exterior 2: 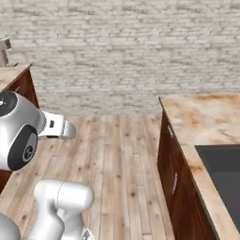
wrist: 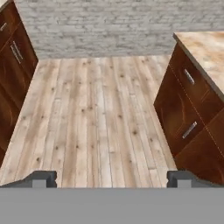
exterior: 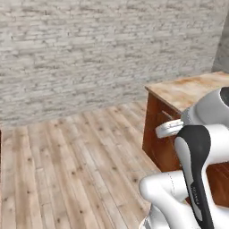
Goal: Retrieve the fish from the fridge and place it on the saucepan with marinade on the stove.
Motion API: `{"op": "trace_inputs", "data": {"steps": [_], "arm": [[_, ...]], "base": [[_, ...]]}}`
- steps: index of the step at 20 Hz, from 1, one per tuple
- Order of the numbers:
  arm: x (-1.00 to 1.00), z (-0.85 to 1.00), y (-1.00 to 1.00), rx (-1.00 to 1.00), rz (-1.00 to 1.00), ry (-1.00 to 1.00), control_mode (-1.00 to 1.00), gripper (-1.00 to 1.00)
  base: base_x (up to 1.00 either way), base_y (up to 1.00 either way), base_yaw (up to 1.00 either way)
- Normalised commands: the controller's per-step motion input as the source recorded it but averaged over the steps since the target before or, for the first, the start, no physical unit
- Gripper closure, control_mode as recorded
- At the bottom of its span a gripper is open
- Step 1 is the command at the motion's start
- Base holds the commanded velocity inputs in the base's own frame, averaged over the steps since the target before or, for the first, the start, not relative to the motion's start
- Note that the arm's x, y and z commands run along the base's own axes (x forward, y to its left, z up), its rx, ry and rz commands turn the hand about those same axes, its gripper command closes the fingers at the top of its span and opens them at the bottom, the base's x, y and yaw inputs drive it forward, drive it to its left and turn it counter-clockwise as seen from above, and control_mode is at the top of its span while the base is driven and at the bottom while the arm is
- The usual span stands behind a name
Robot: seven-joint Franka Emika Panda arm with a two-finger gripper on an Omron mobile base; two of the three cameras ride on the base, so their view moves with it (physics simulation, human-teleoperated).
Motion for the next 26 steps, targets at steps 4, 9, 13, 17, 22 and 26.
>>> {"op": "trace_inputs", "data": {"steps": [4, 9, 13, 17, 22, 26], "arm": [[0.00, 0.00, 0.00, 0.00, 0.00, 0.00, 1.00, -1.00], [0.00, 0.00, 0.00, 0.00, 0.00, 0.00, 1.00, -1.00], [0.00, 0.00, 0.00, 0.00, 0.00, 0.00, 1.00, -1.00], [0.00, 0.00, 0.00, 0.00, 0.00, 0.00, 1.00, -1.00], [0.00, 0.00, 0.00, 0.00, 0.00, 0.00, 1.00, -1.00], [0.00, 0.00, 0.00, 0.00, 0.00, 0.00, 1.00, -1.00]], "base": [[0.00, -0.27, -0.82], [0.01, -0.29, -0.83], [0.07, -0.22, -0.86], [0.14, -0.20, -0.87], [0.19, -0.21, -0.88], [0.23, -0.10, -0.94]]}}
